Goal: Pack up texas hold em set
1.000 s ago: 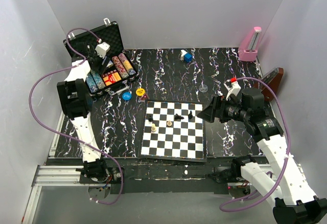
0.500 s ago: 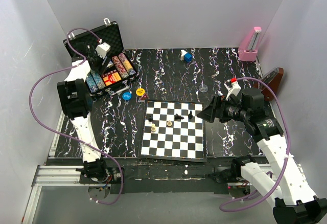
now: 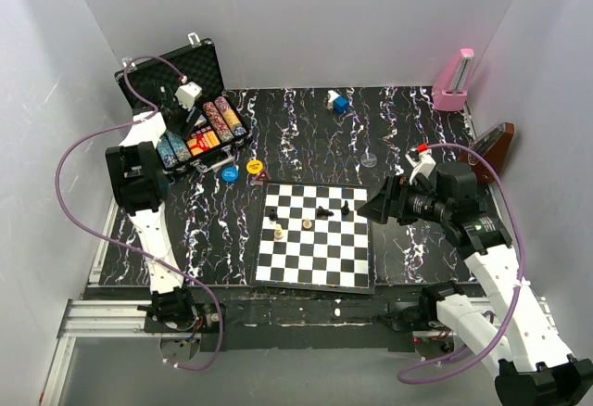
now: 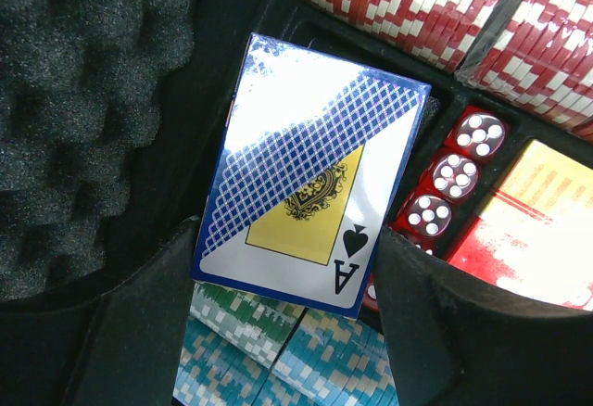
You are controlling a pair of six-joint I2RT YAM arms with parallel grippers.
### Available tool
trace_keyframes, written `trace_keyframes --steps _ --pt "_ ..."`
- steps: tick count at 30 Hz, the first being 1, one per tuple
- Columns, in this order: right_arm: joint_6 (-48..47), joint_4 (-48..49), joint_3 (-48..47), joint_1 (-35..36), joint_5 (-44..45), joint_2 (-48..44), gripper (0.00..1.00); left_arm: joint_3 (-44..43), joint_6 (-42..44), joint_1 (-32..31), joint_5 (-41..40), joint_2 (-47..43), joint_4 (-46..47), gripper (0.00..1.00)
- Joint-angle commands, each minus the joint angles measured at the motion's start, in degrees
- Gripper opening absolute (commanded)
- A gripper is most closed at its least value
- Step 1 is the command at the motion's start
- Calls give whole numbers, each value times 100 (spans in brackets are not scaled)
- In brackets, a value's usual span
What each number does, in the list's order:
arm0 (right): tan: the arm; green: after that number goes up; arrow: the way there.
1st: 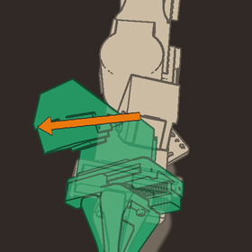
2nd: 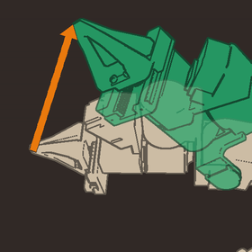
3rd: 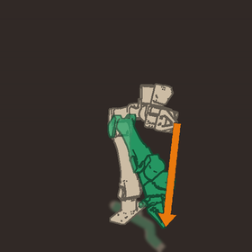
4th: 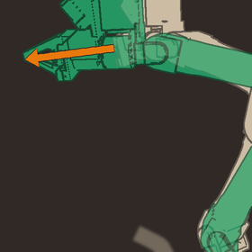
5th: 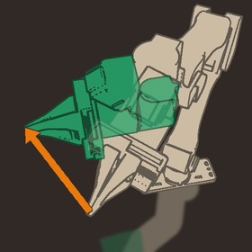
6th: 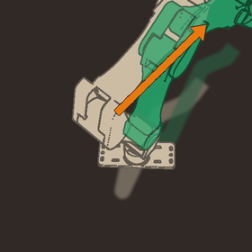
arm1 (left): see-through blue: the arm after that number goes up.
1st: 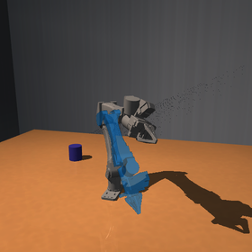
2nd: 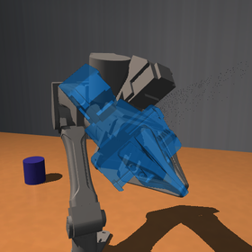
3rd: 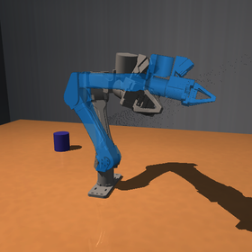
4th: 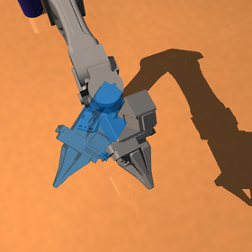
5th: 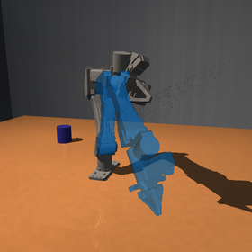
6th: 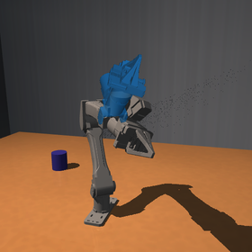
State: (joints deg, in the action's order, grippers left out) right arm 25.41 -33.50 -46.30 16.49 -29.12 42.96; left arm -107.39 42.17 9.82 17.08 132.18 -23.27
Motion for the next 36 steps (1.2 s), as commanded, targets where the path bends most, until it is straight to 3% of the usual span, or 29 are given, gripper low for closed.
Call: trace_keyframes --steps 1,3,5,12,14,17,20,26,36 --pt "52 106 -1 -23 -111 -112 95 87 10 37 94 -166 68 0" --pt "61 89 7 -32 -111 -121 94 87 -51 28 59 -166 112 12" --pt "52 89 16 -23 -111 -139 95 105 -104 28 32 -184 147 30" --pt "61 80 25 -23 -111 -148 94 131 -271 37 -38 -272 288 65" --pt "61 71 34 -23 -120 -156 94 140 -306 37 -38 -315 323 72" --pt "52 80 51 -23 -120 -191 95 140 -341 37 -64 -377 375 76" --pt "52 63 51 -32 -120 -218 95 192 -385 37 -56 -473 472 93" --pt "69 54 113 -32 -120 -279 94 289 -473 37 14 -658 560 98" --pt "69 36 166 -32 -102 -341 94 641 -947 37 296 -1062 981 97"
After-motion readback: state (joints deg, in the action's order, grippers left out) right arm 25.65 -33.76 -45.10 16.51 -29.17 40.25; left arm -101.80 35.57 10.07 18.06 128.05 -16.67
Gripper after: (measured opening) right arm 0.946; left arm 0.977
